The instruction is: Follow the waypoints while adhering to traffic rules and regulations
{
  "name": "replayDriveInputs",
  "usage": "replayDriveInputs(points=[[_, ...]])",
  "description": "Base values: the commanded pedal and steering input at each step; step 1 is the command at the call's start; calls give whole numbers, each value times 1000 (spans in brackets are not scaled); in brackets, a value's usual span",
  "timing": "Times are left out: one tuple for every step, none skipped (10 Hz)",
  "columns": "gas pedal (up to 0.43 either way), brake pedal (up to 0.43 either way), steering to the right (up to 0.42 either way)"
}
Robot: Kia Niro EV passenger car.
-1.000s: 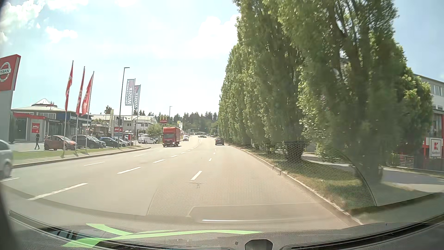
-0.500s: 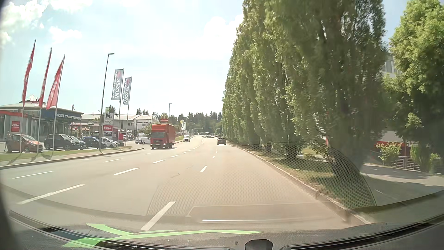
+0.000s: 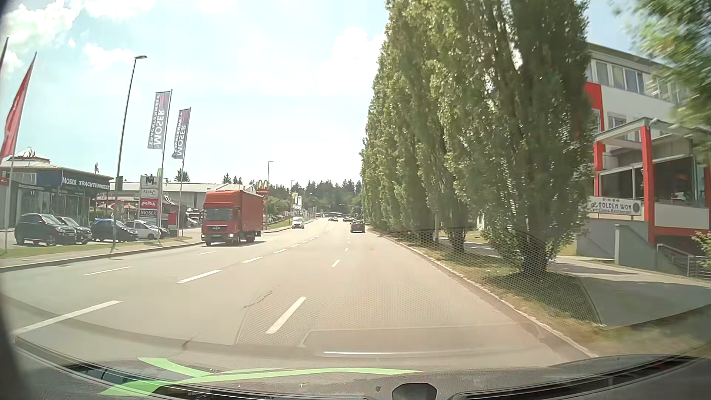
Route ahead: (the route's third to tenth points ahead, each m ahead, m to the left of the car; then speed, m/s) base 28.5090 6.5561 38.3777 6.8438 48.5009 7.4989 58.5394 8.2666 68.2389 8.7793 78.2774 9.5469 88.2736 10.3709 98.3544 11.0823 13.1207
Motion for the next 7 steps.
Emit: replayDriveInputs(points=[[157,0,-11],[157,0,-11],[157,0,-11],[157,0,-11],[157,0,-11],[157,0,-10],[150,0,-10]])
